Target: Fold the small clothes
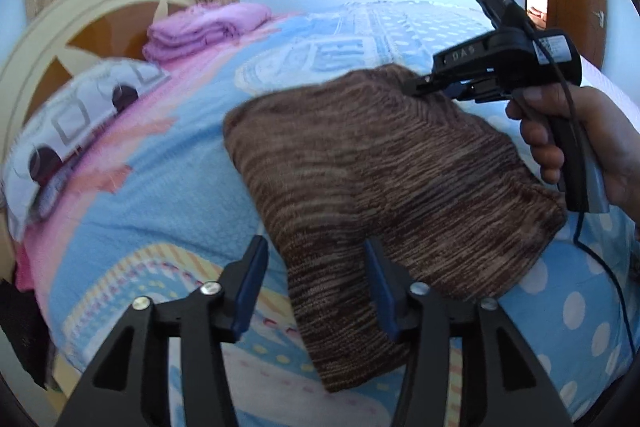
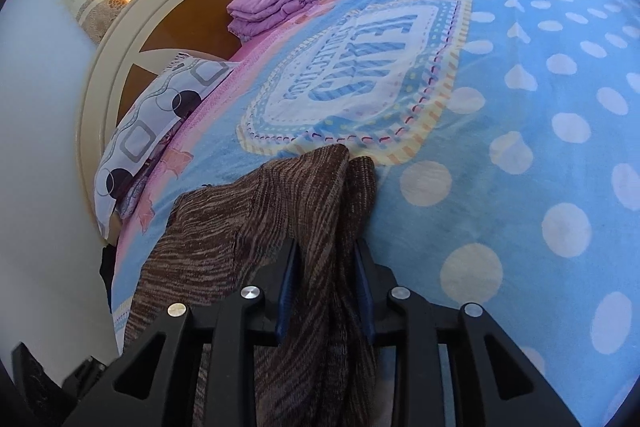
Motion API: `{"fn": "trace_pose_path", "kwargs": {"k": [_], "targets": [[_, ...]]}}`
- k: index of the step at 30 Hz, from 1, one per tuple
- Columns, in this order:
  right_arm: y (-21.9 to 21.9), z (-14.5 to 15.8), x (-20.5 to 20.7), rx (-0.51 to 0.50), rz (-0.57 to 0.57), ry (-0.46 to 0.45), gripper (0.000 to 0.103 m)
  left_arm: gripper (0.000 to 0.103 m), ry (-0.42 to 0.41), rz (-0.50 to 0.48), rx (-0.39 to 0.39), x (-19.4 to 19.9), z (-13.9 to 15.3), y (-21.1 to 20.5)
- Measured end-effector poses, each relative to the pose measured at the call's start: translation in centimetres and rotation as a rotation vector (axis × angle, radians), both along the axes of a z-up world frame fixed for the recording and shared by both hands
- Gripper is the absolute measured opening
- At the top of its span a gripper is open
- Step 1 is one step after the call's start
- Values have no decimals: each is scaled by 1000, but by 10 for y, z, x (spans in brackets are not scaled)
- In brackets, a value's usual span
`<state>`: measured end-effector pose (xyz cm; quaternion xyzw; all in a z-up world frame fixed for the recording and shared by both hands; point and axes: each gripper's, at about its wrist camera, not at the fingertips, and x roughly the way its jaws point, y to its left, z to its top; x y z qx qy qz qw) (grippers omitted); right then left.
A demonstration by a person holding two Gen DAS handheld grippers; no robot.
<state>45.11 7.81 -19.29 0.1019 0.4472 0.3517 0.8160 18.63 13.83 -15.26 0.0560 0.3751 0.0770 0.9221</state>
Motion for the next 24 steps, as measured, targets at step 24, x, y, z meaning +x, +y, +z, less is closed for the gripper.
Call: {"fn": "trace_pose_path", "kwargs": {"k": [24], "targets": [[-6, 2, -114, -70, 171, -197, 33, 101, -36, 215, 49, 43, -18, 59]]}}
